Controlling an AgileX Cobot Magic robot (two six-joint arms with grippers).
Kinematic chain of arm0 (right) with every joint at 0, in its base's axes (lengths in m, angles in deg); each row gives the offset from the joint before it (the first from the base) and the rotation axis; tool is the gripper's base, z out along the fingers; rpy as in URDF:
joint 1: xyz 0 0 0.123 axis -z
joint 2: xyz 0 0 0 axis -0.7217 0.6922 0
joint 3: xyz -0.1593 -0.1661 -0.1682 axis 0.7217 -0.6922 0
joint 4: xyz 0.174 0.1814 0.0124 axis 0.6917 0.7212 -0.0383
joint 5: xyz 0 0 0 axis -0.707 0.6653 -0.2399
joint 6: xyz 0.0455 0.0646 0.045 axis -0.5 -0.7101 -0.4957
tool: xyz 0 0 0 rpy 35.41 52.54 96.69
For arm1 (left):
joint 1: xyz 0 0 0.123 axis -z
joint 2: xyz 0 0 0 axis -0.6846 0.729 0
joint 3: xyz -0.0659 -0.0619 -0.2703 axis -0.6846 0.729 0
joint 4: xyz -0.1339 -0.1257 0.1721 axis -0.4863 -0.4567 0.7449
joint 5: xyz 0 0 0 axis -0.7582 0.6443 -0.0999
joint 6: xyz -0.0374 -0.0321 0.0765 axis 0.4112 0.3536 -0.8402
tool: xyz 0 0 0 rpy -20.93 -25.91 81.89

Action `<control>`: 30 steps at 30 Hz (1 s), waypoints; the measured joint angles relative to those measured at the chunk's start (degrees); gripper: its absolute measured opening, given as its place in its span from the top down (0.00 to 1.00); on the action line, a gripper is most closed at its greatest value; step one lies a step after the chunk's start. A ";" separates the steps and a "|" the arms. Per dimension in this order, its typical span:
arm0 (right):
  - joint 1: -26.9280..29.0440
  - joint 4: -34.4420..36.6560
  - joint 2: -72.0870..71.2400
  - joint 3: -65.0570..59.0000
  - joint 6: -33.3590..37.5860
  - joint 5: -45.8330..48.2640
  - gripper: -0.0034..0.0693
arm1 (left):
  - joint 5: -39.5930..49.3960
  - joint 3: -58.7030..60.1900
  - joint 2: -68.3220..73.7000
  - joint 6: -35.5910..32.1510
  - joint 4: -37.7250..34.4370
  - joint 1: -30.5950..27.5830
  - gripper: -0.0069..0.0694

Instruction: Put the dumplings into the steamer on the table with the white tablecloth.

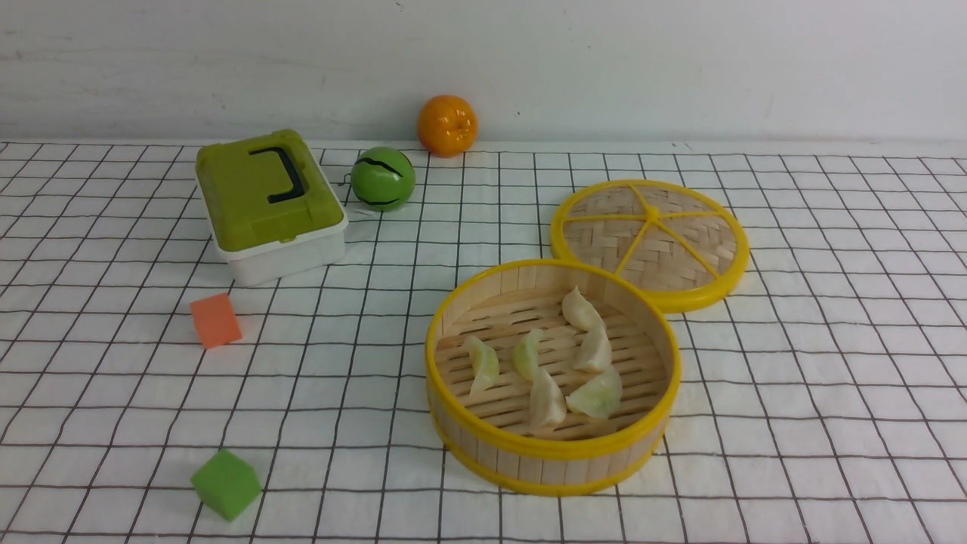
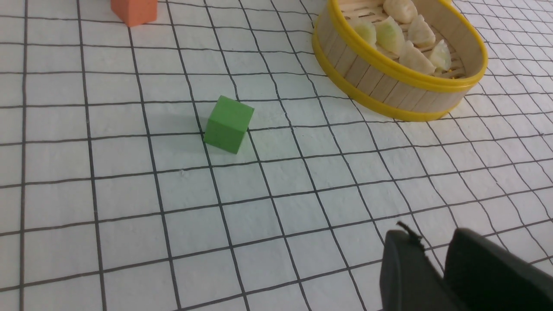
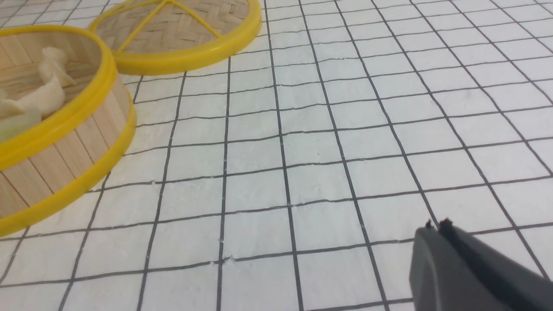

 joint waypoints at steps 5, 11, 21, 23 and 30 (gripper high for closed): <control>0.00 0.00 0.00 0.00 0.06 0.00 0.98 | 0.00 0.00 0.00 0.00 0.00 0.00 0.72; 0.00 0.00 0.00 0.00 0.06 0.00 0.97 | 0.00 0.00 0.00 0.00 0.00 0.00 0.72; 0.00 0.00 0.00 0.00 0.06 0.00 0.96 | 0.00 0.00 0.00 0.00 0.00 0.00 0.72; 0.00 0.00 0.00 0.00 0.06 0.00 0.96 | 0.00 0.00 0.00 0.00 0.00 0.00 0.72; 0.00 0.00 0.00 0.00 0.06 0.00 0.95 | -8.28 1.08 1.90 -1.30 -2.70 -9.57 0.79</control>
